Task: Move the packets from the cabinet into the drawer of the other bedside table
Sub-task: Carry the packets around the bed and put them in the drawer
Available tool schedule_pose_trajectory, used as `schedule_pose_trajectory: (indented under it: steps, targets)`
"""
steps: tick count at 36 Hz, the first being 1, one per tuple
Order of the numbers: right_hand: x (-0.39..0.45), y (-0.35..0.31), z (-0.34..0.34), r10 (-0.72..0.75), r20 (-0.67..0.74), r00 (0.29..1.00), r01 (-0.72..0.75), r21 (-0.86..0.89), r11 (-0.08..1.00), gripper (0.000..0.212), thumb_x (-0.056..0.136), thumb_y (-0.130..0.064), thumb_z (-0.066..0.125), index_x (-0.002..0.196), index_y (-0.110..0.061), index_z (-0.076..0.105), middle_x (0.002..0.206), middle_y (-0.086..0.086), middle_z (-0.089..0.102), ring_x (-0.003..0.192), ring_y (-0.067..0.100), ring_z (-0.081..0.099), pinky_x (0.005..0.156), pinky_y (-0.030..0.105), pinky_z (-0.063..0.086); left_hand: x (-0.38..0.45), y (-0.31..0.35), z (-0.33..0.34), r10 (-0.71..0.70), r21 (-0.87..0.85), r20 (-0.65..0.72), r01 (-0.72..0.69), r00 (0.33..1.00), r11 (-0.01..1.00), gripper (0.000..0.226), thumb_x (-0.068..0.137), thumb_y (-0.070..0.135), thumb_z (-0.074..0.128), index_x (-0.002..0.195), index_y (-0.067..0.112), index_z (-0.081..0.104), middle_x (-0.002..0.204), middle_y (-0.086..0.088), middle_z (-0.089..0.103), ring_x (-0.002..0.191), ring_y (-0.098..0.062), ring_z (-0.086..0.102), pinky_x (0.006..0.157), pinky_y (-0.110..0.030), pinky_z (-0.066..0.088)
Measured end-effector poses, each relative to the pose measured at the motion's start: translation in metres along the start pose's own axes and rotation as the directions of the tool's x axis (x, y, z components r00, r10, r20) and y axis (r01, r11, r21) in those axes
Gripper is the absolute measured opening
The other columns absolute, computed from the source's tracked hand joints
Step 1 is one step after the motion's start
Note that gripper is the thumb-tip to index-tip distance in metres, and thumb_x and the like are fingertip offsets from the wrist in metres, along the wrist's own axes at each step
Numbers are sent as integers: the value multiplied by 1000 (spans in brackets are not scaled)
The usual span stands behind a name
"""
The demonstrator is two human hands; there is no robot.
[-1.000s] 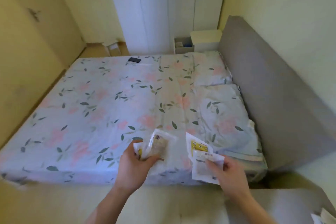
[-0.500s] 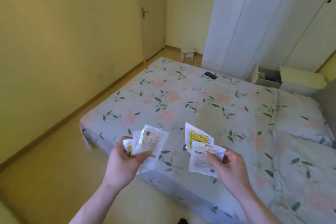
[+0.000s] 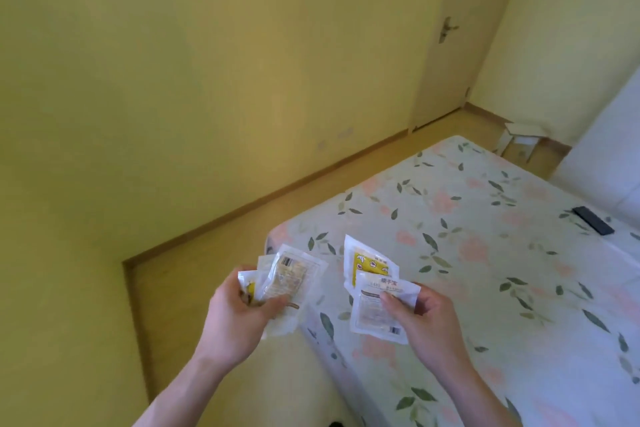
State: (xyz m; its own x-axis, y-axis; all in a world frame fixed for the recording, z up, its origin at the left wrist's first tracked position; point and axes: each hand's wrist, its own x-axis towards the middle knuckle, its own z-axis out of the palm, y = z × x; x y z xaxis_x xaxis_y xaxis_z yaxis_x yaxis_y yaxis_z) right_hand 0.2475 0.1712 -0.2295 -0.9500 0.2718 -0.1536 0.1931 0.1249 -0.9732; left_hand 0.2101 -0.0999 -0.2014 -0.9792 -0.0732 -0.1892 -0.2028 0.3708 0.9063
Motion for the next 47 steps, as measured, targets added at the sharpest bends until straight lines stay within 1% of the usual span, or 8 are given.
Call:
schedule_pose_trajectory:
  steps: [5, 9, 16, 21, 27, 34, 41, 47]
  targets:
    - [89, -29, 68, -11, 161, 987, 21, -57, 998, 6, 88, -16, 78, 85, -20, 81, 85, 11, 78, 81, 28, 75, 61, 22, 57, 55, -6, -47, -68, -34, -153, 64, 986, 997, 28, 76, 13, 87, 93, 18, 64, 82, 1, 77, 69, -17, 73, 61, -35, 59]
    - [154, -49, 128, -43, 277, 960, 69, -83, 994, 2, 88, -17, 79, 88, -17, 81, 85, 6, 80, 87, 32, 76, 71, 40, 61, 103, -14, -87, -106, -88, -235, 88, 966, 992, 28, 77, 9, 85, 95, 16, 65, 86, -1, 77, 73, -18, 75, 63, -36, 60]
    - [247, -75, 234, -39, 341, 939, 77, -100, 992, 4, 88, -12, 77, 90, -14, 80, 85, 0, 80, 84, 22, 77, 72, 32, 59, 212, -33, -150, -136, -133, -270, 103, 953, 986, 28, 78, 6, 84, 97, 15, 64, 88, 1, 78, 76, -18, 76, 60, -31, 59]
    - [303, -93, 295, -6, 276, 961, 34, -98, 995, 3, 88, -11, 77, 88, -13, 80, 81, 0, 80, 79, 20, 76, 59, 18, 54, 301, -34, -193, -141, -127, -223, 114, 965, 985, 29, 79, 7, 84, 98, 18, 64, 87, 1, 78, 74, -16, 75, 60, -29, 58]
    - [360, -106, 335, 27, 151, 988, -11, -111, 994, 6, 87, -18, 79, 88, -12, 79, 82, 1, 79, 81, 28, 75, 60, 28, 54, 400, -19, -223, -128, -70, -134, 120, 983, 990, 32, 78, 13, 85, 100, 25, 65, 86, 9, 78, 74, -9, 75, 64, -30, 59]
    - [451, -124, 355, 68, -11, 998, -68, -34, 997, 8, 87, -18, 79, 88, -25, 82, 82, 5, 79, 70, 14, 69, 59, 21, 50, 543, 21, -218, -33, -31, 10, 33, 999, 999, 30, 78, 14, 84, 96, 30, 65, 84, 10, 77, 71, -10, 73, 57, -22, 55]
    - [561, -129, 364, 116, -151, 982, -109, 56, 992, 5, 86, -20, 79, 90, -24, 81, 82, -2, 80, 83, 26, 76, 79, 45, 58, 679, 58, -185, 15, 8, 104, -16, 994, 1000, 31, 75, 11, 86, 91, 29, 66, 84, 3, 77, 75, -17, 75, 68, -41, 62]
    - [648, -140, 350, 187, -248, 951, -153, 150, 977, 7, 86, -21, 80, 92, -23, 79, 85, -4, 80, 85, 19, 77, 85, 46, 60, 777, 112, -147, 72, 42, 221, -83, 973, 996, 28, 74, 5, 85, 90, 19, 66, 79, 6, 75, 68, -10, 72, 53, -17, 50]
